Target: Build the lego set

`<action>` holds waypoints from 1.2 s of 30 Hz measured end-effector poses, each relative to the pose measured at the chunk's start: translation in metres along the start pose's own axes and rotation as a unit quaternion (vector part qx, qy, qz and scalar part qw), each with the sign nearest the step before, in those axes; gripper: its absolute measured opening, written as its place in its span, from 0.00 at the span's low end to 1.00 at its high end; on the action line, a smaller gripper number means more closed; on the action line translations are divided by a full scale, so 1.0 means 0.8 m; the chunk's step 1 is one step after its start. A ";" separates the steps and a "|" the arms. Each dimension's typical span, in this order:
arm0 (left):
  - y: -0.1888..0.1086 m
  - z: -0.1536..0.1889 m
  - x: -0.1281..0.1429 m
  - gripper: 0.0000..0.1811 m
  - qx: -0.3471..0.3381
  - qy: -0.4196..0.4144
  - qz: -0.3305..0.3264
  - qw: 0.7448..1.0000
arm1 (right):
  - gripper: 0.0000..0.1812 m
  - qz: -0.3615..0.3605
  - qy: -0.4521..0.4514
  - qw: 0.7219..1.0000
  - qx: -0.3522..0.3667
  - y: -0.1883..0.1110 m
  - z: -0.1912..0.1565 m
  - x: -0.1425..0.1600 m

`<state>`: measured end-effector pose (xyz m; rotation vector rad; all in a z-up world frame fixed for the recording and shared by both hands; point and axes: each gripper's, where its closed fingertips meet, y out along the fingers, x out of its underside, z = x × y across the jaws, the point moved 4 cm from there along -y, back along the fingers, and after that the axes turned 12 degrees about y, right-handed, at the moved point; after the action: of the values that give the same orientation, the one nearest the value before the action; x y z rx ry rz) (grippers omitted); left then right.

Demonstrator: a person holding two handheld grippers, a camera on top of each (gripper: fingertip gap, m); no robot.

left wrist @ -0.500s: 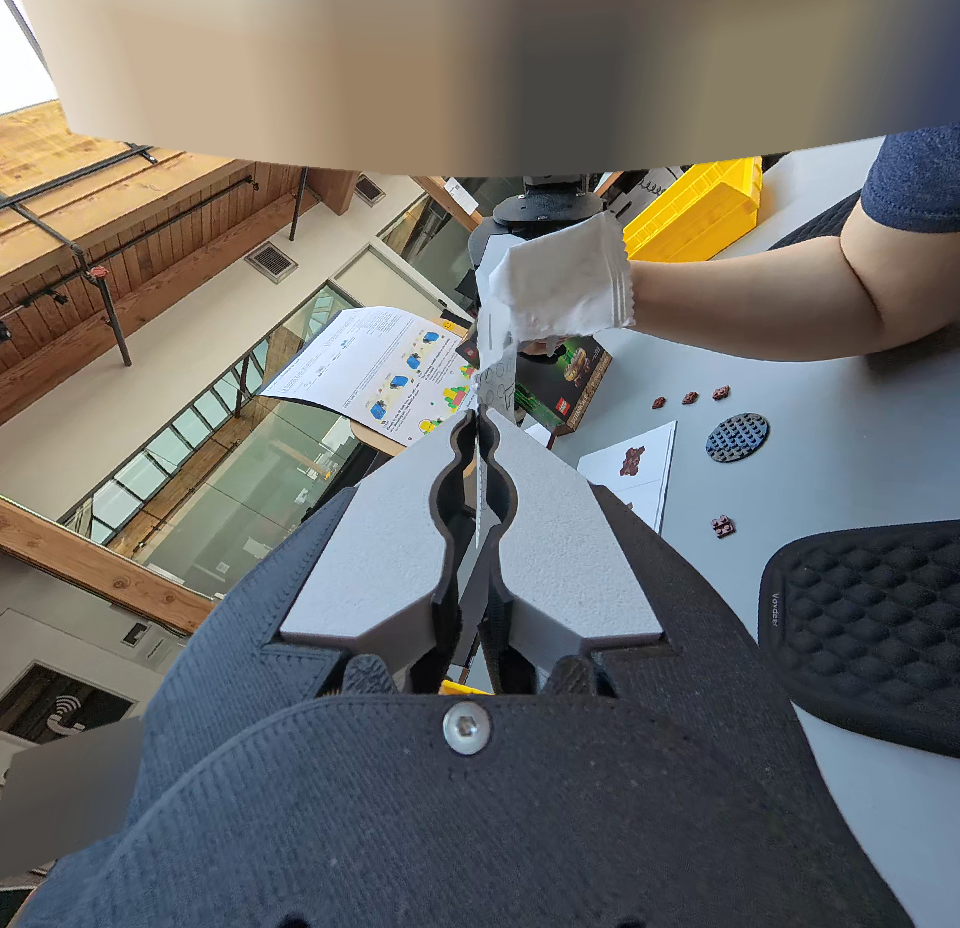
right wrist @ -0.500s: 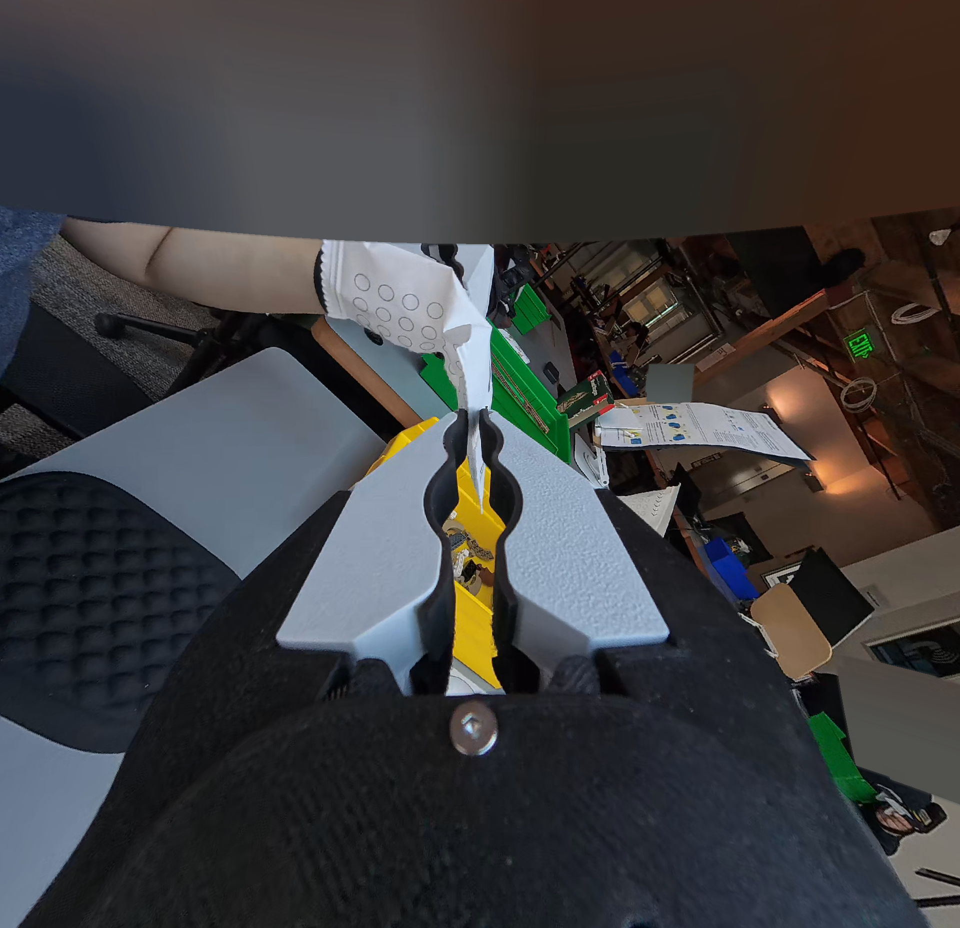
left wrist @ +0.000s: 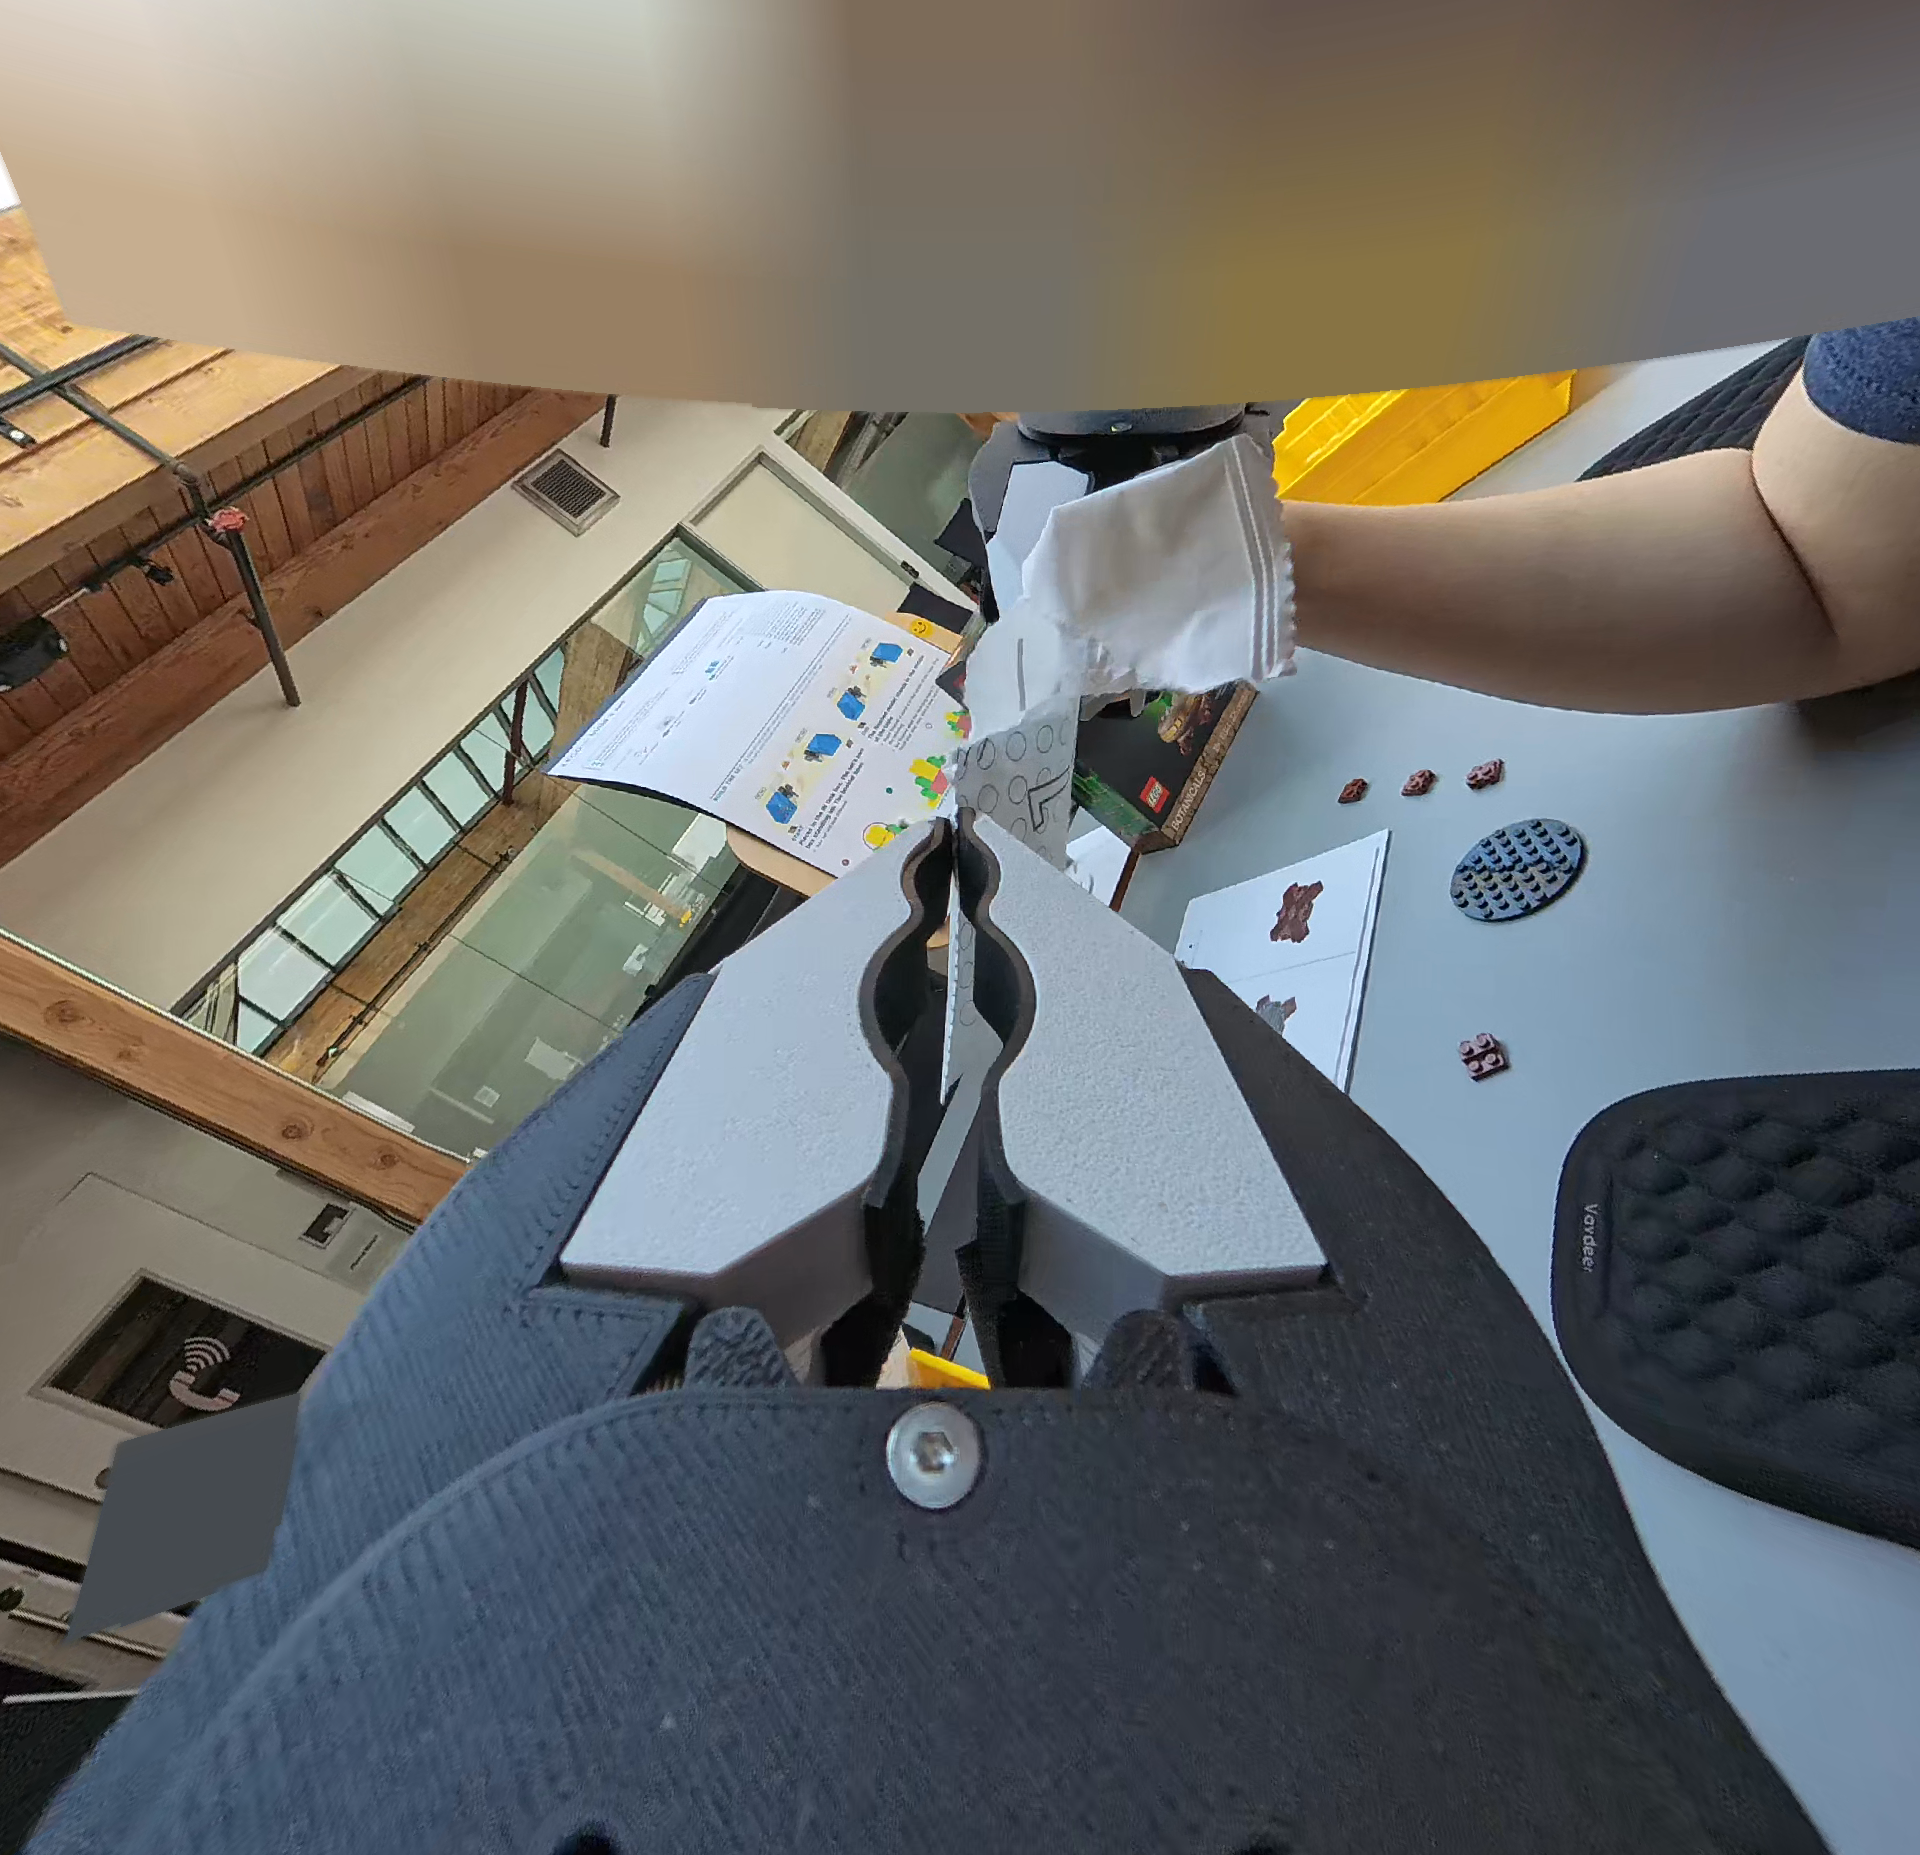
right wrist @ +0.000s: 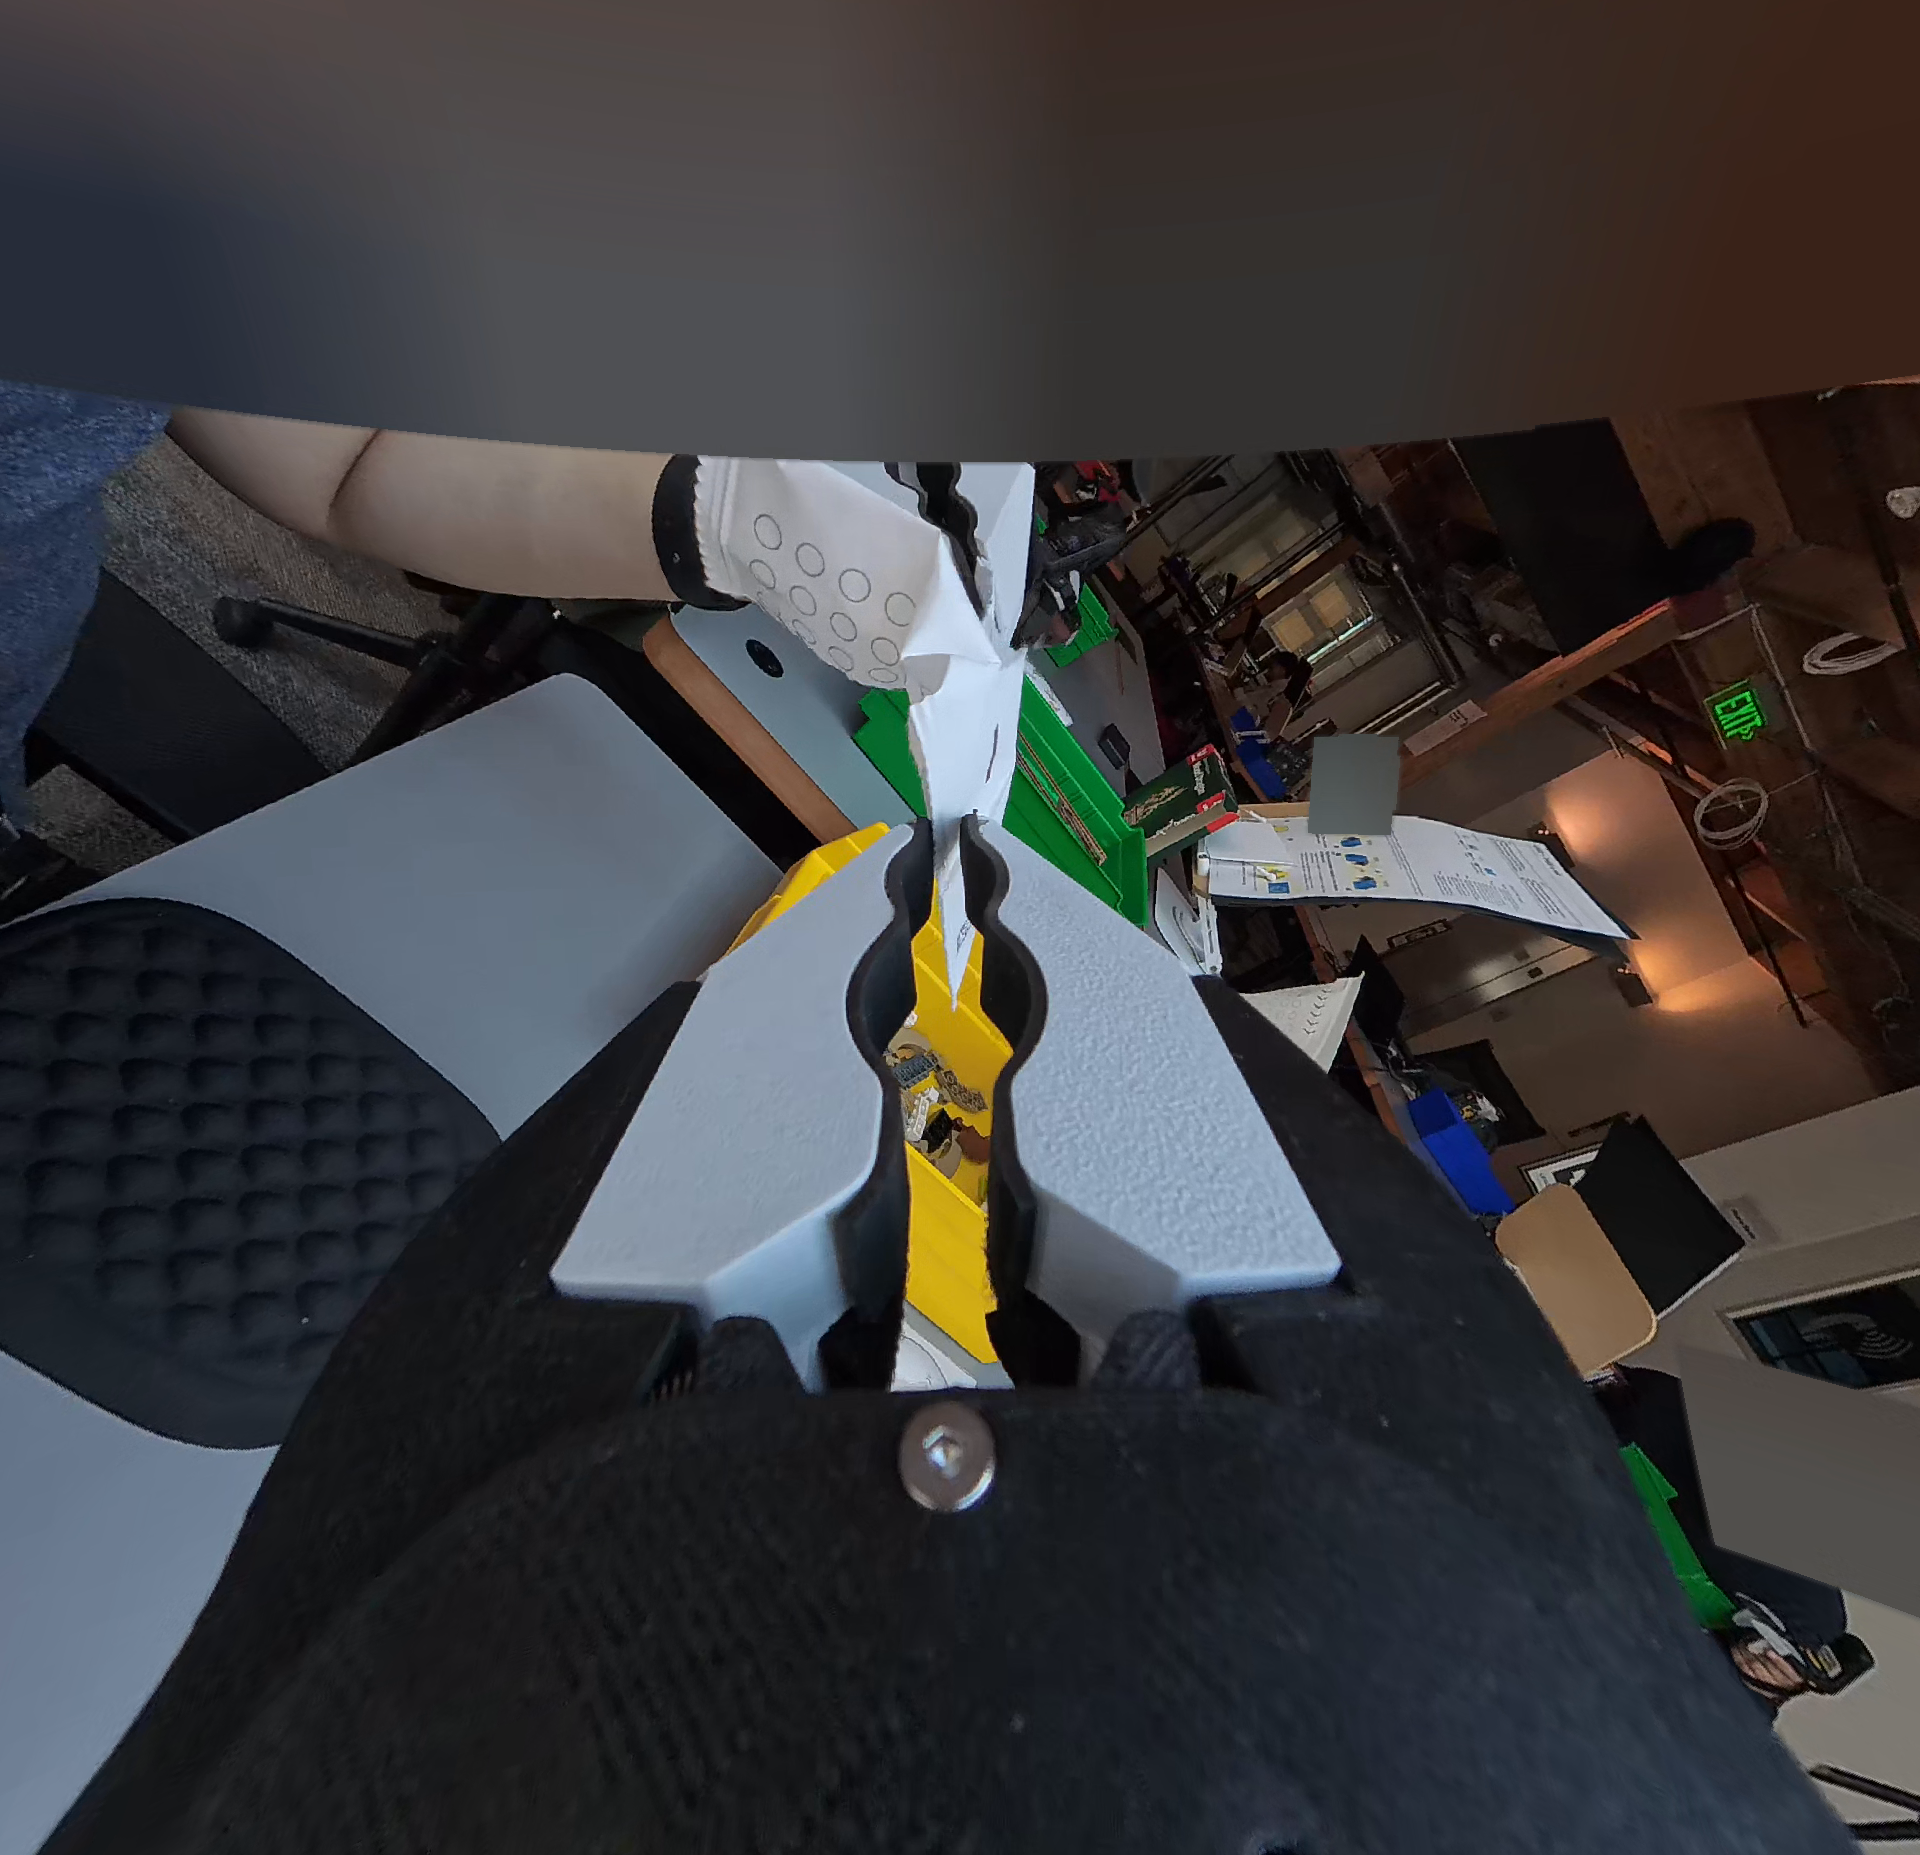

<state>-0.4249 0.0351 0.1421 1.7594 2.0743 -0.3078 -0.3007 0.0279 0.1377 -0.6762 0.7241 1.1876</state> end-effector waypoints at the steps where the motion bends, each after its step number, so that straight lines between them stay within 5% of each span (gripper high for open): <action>1: 0.000 0.000 -0.002 0.00 0.001 0.002 0.002 1.000 | 0.02 0.000 -0.002 1.000 0.001 -0.001 0.000 0.000; 21: -0.012 0.002 -0.010 0.00 0.002 0.017 0.037 0.999 | 0.03 -0.006 -0.042 0.999 0.008 0.005 -0.012 -0.013; 36: 0.003 0.002 -0.012 0.00 0.038 0.059 -0.039 0.997 | 0.02 -0.016 -0.021 0.999 0.023 -0.002 0.004 0.005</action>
<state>-0.4207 0.0263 0.1453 1.7823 2.2454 -0.3170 -0.2980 0.0323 0.1364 -0.6205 0.7009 1.1489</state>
